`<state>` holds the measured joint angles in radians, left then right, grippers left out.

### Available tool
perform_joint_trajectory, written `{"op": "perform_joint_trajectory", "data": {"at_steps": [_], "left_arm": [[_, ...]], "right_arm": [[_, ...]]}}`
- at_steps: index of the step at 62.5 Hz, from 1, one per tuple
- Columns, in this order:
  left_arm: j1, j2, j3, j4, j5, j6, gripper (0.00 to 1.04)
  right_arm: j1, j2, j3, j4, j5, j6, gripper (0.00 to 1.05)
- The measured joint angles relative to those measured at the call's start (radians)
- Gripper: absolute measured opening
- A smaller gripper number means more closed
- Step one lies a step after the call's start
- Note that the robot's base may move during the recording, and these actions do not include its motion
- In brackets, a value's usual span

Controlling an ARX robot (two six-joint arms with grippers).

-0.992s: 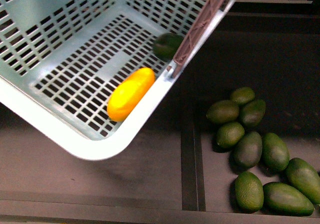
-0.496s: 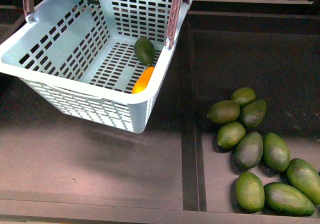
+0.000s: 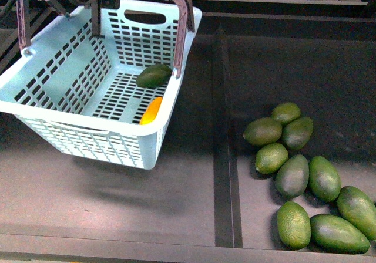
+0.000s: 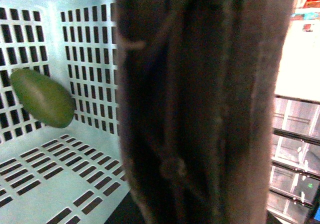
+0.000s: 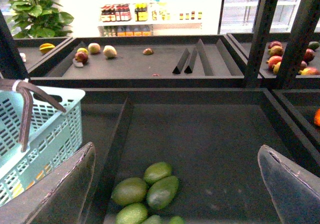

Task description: Pick mango and avocado into basket

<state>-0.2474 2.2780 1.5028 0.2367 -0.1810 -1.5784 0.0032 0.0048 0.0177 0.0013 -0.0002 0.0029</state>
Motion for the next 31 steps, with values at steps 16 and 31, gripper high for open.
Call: {"op": "perform_joint_trajectory", "data": {"at_steps": [16, 31], "left_arm": [[0.012, -0.066, -0.145, 0.067, 0.013, -0.003, 0.13], [0.012, -0.163, -0.237, 0.089, -0.027, -0.005, 0.54]], "right_arm": [[0.000, 0.000, 0.000, 0.000, 0.000, 0.000, 0.96], [0.000, 0.000, 0.000, 0.000, 0.000, 0.000, 0.96]]}}
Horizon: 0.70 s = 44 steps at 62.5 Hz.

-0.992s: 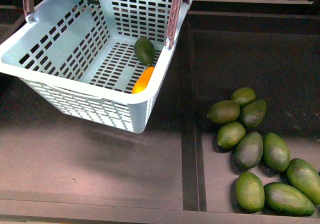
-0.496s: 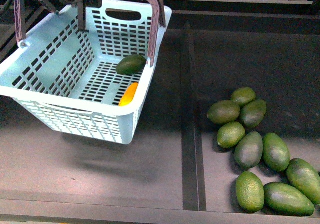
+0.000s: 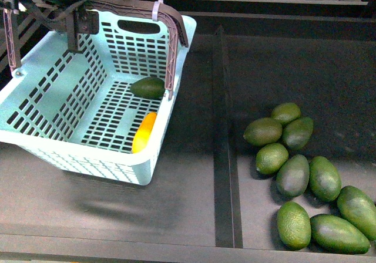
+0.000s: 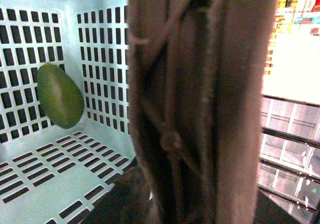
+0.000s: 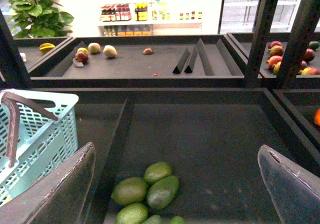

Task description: Pick mango and avocado into basket

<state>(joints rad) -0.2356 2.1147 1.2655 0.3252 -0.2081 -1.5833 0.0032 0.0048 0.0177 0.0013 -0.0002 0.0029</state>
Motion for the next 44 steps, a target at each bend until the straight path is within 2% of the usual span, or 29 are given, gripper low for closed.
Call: {"op": "perform_joint_trajectory", "data": {"at_steps": [7, 15, 22, 28, 30, 32, 36, 37, 42, 44], "left_arm": [[0.000, -0.077, -0.058, -0.008, -0.044, -0.008, 0.74], [0.004, -0.216, -0.156, -0.099, -0.150, -0.024, 0.97], [0.000, -0.363, -0.244, -0.175, -0.210, -0.040, 0.96], [-0.051, -0.486, -0.293, -0.249, -0.268, -0.061, 0.96], [-0.061, -0.503, -0.311, -0.206, -0.243, 0.004, 0.94], [-0.074, -0.532, -0.378, -0.023, -0.169, 0.159, 0.87], [-0.077, -0.588, -0.521, 0.290, -0.082, 0.550, 0.73], [-0.069, -0.620, -0.581, 0.393, -0.070, 0.737, 0.68], [-0.029, -0.704, -0.701, 0.533, -0.042, 1.147, 0.52], [-0.014, -0.729, -0.734, 0.548, -0.034, 1.249, 0.47]], "right_arm": [[0.000, 0.000, 0.000, 0.000, 0.000, 0.000, 0.96], [0.000, 0.000, 0.000, 0.000, 0.000, 0.000, 0.96], [0.000, 0.000, 0.000, 0.000, 0.000, 0.000, 0.96], [0.000, 0.000, 0.000, 0.000, 0.000, 0.000, 0.96], [0.000, 0.000, 0.000, 0.000, 0.000, 0.000, 0.96], [0.000, 0.000, 0.000, 0.000, 0.000, 0.000, 0.96], [0.000, 0.000, 0.000, 0.000, 0.000, 0.000, 0.96], [0.000, 0.000, 0.000, 0.000, 0.001, 0.000, 0.96], [0.000, 0.000, 0.000, 0.000, 0.001, 0.000, 0.96], [0.000, 0.000, 0.000, 0.000, 0.001, 0.000, 0.96]]}}
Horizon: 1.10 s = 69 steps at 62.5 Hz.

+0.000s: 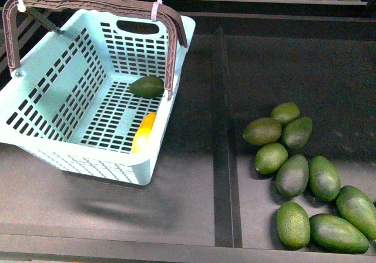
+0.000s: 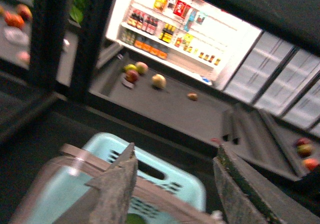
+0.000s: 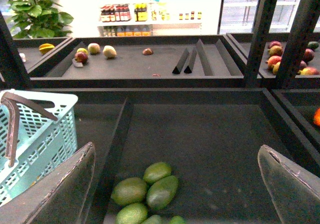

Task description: Pick mango and avocado into basket

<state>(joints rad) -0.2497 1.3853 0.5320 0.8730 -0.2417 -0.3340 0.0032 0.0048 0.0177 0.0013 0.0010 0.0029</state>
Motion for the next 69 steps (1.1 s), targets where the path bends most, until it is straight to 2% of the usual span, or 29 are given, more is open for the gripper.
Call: {"op": "perform_joint_trajectory", "data": {"at_steps": [5, 14, 37, 40, 45, 51, 69], "left_arm": [[0.039, -0.066, -0.102, 0.019, 0.033, 0.190, 0.29], [0.082, -0.168, -0.224, 0.024, 0.085, 0.289, 0.02], [0.165, -0.443, -0.410, -0.061, 0.164, 0.318, 0.02], [0.208, -0.484, -0.426, -0.087, 0.227, 0.320, 0.02], [0.243, -0.545, -0.448, -0.126, 0.231, 0.321, 0.02], [0.245, -0.571, -0.498, -0.097, 0.241, 0.322, 0.02], [0.245, -0.810, -0.517, -0.311, 0.241, 0.323, 0.02]], "right_arm": [[0.000, 0.000, 0.000, 0.000, -0.002, 0.000, 0.96], [0.000, 0.000, 0.000, 0.000, -0.001, 0.000, 0.96], [0.000, 0.000, 0.000, 0.000, -0.001, 0.000, 0.96], [0.000, 0.000, 0.000, 0.000, -0.001, 0.000, 0.96], [0.000, 0.000, 0.000, 0.000, -0.001, 0.000, 0.96], [0.000, 0.000, 0.000, 0.000, -0.001, 0.000, 0.96], [0.000, 0.000, 0.000, 0.000, -0.001, 0.000, 0.96]]}}
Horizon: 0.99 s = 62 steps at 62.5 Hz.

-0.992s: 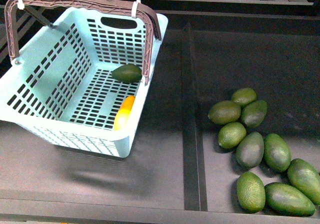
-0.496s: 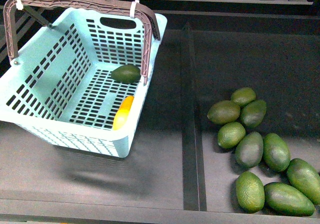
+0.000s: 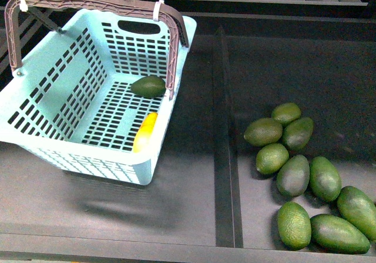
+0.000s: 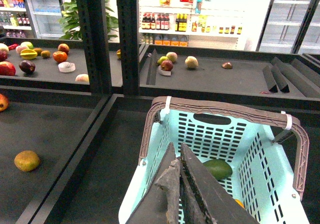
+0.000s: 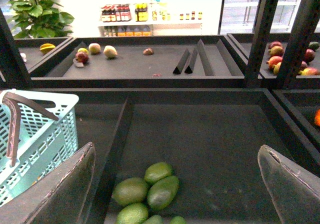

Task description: Pick mango and avocado into basket

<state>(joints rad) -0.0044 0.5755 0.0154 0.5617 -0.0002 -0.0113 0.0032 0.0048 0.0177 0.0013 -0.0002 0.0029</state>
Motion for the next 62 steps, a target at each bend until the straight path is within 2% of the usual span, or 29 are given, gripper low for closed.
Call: {"op": "perform_joint_trajectory", "data": {"at_steps": [22, 48, 53, 62], "left_arm": [[0.000, -0.233, 0.000, -0.220, 0.000, 0.000, 0.02], [0.000, -0.403, 0.000, -0.389, 0.000, 0.000, 0.02], [0.001, -0.533, 0.000, -0.545, 0.000, 0.000, 0.02], [0.001, -0.569, 0.000, -0.559, 0.000, 0.000, 0.02]], "right_arm": [[0.000, 0.000, 0.000, 0.000, 0.000, 0.000, 0.96], [0.000, 0.000, 0.000, 0.000, 0.000, 0.000, 0.96], [0.000, 0.000, 0.000, 0.000, 0.000, 0.000, 0.96], [0.000, 0.000, 0.000, 0.000, 0.000, 0.000, 0.96]]}}
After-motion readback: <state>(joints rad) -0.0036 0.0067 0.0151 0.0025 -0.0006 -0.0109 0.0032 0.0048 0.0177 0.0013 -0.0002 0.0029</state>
